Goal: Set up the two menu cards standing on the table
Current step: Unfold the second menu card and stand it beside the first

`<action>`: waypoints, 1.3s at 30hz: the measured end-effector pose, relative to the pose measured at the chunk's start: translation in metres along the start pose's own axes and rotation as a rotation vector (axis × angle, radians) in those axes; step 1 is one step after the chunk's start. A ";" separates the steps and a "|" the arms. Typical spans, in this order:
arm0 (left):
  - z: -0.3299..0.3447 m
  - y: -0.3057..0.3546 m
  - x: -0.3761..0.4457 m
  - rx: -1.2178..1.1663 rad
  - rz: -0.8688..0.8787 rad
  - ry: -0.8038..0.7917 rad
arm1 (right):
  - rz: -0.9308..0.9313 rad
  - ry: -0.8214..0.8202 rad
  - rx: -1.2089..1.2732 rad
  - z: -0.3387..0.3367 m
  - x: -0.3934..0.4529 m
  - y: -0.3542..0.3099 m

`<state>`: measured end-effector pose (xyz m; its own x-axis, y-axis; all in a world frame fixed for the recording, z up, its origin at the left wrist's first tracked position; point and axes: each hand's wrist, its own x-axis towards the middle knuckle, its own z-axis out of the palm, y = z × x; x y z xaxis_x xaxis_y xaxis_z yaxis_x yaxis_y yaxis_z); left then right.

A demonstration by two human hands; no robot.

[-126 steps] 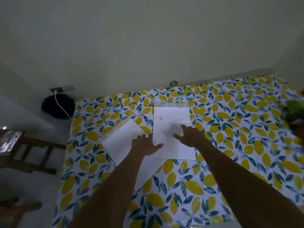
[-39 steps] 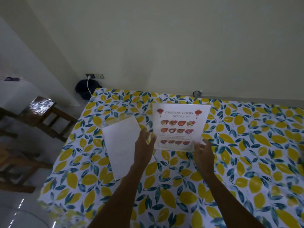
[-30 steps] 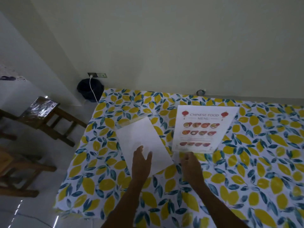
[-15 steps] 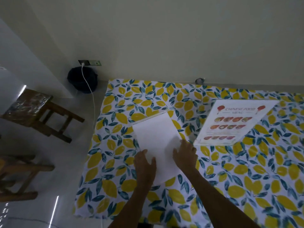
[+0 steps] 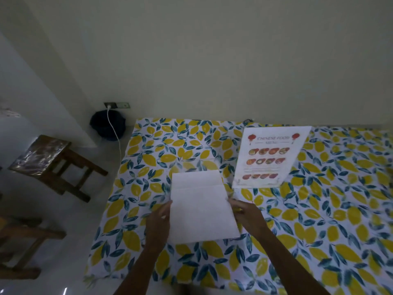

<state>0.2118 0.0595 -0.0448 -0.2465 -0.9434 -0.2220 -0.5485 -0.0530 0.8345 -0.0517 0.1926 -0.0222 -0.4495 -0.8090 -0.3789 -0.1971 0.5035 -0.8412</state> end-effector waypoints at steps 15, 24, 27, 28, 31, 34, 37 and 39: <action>-0.048 0.040 -0.045 0.120 0.197 -0.007 | -0.370 0.128 -0.204 -0.022 -0.038 -0.009; -0.057 0.072 0.030 0.079 0.273 -0.015 | -0.405 0.283 -0.231 -0.029 0.012 -0.051; -0.049 0.074 0.062 0.125 0.409 -0.026 | -0.368 0.335 -0.232 -0.024 0.034 -0.066; -0.046 0.073 0.072 0.136 0.442 -0.014 | -0.334 0.344 -0.213 -0.021 0.040 -0.068; -0.044 0.076 0.096 0.130 0.456 -0.013 | -0.225 0.398 -0.127 -0.007 0.057 -0.075; -0.043 0.080 0.112 0.157 0.422 -0.003 | -0.310 0.508 -0.193 0.005 0.067 -0.078; -0.042 0.086 0.121 0.152 0.413 0.006 | -0.331 0.590 -0.187 0.009 0.075 -0.080; -0.041 0.087 0.126 0.147 0.393 0.001 | -0.313 0.617 -0.198 0.009 0.080 -0.082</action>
<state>0.1658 -0.0778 0.0210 -0.4591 -0.8828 0.0991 -0.5209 0.3579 0.7750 -0.0634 0.0839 0.0129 -0.7445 -0.6353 0.2051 -0.5257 0.3686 -0.7666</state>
